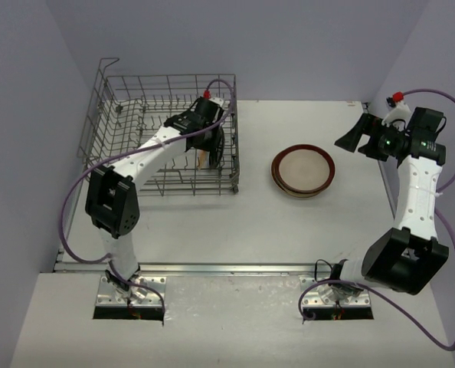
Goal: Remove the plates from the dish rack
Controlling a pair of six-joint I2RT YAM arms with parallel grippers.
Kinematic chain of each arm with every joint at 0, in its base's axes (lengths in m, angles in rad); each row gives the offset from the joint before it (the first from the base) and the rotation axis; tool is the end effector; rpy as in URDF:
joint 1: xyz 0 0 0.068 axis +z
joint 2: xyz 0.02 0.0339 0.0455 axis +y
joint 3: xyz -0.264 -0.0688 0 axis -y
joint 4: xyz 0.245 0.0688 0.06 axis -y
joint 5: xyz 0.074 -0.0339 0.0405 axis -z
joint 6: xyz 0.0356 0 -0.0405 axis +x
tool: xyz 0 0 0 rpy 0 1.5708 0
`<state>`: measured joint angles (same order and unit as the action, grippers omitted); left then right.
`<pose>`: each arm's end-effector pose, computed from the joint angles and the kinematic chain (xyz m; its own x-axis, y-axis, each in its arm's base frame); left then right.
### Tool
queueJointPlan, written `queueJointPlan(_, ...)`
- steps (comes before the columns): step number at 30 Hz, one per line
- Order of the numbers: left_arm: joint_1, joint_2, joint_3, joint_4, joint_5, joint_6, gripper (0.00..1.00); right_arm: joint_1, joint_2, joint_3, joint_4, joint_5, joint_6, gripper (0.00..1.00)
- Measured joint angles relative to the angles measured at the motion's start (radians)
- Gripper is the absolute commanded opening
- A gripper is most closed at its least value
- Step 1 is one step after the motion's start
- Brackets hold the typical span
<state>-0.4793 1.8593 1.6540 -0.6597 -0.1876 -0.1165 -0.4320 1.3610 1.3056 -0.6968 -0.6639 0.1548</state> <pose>0.3739 -0.1868 0.2924 -0.7109 0.2408 -0.6607 0.2649 0.9620 0.0656 0.2702 -0.1004 0.3483 -0.6252 0.4220 -0.6565 0.0178 0.8487 0.5286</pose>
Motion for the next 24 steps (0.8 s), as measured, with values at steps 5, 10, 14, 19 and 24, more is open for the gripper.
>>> queueJointPlan(5,-0.003,-0.157,0.003,-0.012,0.045,0.024,0.0,0.0,-0.001,0.0,0.002,-0.042,0.014,0.99)
queueJointPlan(10,-0.014,-0.323,0.067,0.039,0.039,0.147,0.0,0.0,-0.001,0.0,0.005,-0.105,0.046,0.99)
queueJointPlan(14,-0.139,-0.457,-0.023,0.137,-0.02,0.398,0.0,0.0,-0.001,0.0,0.011,-0.217,0.113,0.99)
queueJointPlan(19,-0.447,-0.564,-0.329,0.223,-0.093,0.762,0.0,0.016,0.001,-0.009,0.053,-0.393,0.221,0.99)
queueJointPlan(24,-0.596,-0.563,-0.538,0.219,-0.176,1.064,0.0,0.138,0.003,-0.066,0.075,-0.479,0.257,0.99)
